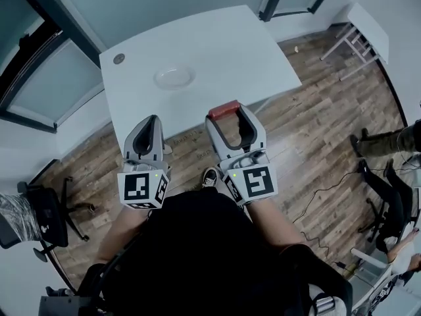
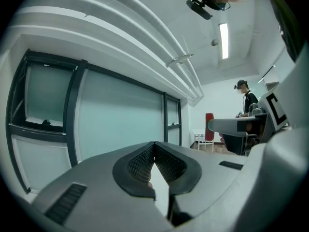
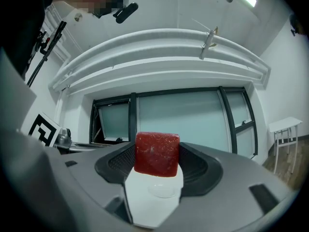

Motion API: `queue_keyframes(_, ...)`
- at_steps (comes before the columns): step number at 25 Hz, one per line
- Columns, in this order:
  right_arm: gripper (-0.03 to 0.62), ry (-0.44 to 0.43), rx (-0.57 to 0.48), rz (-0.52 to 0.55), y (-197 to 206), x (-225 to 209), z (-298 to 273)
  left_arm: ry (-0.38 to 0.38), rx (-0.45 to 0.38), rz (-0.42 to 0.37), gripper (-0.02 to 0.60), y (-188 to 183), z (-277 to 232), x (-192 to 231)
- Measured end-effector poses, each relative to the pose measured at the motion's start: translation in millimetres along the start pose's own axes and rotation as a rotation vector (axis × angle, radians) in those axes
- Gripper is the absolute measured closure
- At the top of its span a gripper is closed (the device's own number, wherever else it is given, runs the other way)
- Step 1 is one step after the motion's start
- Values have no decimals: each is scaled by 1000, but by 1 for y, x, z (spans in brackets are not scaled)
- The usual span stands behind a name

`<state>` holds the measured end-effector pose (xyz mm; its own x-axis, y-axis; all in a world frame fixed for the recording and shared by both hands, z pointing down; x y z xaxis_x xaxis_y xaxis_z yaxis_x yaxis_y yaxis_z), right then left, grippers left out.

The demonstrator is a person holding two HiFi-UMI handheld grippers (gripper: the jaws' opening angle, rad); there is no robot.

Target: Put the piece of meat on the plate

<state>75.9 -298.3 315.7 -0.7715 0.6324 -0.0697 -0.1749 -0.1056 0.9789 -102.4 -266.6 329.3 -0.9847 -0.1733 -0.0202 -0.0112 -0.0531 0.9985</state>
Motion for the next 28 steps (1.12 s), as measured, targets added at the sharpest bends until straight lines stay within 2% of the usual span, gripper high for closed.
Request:
queue_keyframes(8, 312, -36, 40, -40, 22, -23, -29, -15, 66, -25, 577, 16, -29, 1)
queue_keyframes(14, 312, -63, 110, -31, 52, -22, -68, -9, 111, -25, 577, 45, -55, 31)
queue_keyframes(20, 312, -71, 202, -10, 84, -30, -113, 61, 212, -50, 577, 79, -103, 51)
queue_keyframes(28, 312, -72, 320, -19, 138, -31, -180, 130, 317, -19, 575, 125, -153, 92)
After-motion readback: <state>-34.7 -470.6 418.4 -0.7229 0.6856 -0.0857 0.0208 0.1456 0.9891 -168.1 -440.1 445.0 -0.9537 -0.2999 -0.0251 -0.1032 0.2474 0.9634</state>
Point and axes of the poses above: the fingertips, and each gripper's own axes: z backward along the fingers, x to its left, y out of its underside, the point moved 4 cm from there along z, backward along the fingers, and after that the axes turned 7 degrees about -x, right-handed, at the moved point
